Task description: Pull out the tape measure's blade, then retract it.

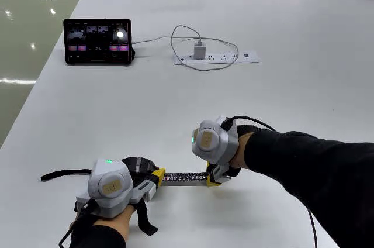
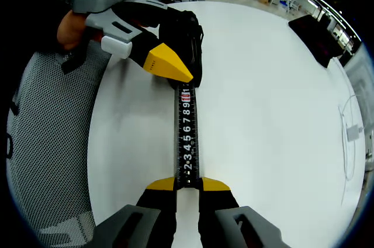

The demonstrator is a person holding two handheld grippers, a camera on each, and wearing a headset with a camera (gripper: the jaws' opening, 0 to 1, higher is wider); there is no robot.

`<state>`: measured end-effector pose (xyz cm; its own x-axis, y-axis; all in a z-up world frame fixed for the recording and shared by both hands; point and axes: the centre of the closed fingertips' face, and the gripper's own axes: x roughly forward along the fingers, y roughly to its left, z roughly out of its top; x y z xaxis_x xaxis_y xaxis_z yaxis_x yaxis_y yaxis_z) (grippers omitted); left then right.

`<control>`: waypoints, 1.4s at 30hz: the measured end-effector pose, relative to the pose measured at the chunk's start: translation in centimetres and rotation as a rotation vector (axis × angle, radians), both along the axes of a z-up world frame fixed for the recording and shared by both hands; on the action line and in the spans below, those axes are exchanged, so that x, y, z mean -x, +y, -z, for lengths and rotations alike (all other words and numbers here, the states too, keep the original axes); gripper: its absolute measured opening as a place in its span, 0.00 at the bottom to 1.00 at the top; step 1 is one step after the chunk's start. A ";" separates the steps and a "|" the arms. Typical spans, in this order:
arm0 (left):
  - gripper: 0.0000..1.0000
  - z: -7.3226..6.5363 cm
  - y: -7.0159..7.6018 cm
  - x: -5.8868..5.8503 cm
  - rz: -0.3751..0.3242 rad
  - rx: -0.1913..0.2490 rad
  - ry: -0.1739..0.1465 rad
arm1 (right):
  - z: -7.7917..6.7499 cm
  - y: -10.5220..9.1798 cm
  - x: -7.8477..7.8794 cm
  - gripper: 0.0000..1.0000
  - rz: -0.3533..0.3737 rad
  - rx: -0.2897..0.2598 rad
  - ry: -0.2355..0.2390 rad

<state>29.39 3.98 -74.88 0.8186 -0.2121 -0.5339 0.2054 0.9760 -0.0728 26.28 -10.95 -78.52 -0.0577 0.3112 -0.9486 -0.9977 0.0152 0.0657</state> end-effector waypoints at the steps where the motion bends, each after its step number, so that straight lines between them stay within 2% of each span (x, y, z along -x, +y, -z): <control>1: 0.61 0.0 0.0 0.0 0.001 0.000 0.001 | 0.0 0.1 0.0 0.10 0.001 -0.001 -0.001; 10: 0.61 0.0 0.1 0.0 0.001 0.003 0.010 | 0.0 0.5 -0.1 0.10 -0.004 -0.012 -0.008; 16: 0.61 0.0 0.0 0.0 0.004 0.004 0.012 | 0.0 1.5 -0.2 0.10 -0.011 -0.028 -0.015; 32: 0.61 0.0 0.1 0.1 0.005 0.009 0.014 | 0.0 1.9 -0.3 0.10 -0.006 -0.036 -0.008; 36: 0.61 0.0 0.1 0.1 0.010 0.020 0.013 | 0.0 1.9 -0.4 0.10 0.006 -0.056 0.012; 42: 0.61 -0.1 0.2 0.0 0.019 0.042 0.012 | -0.1 2.3 -0.2 0.10 -0.013 -0.086 0.004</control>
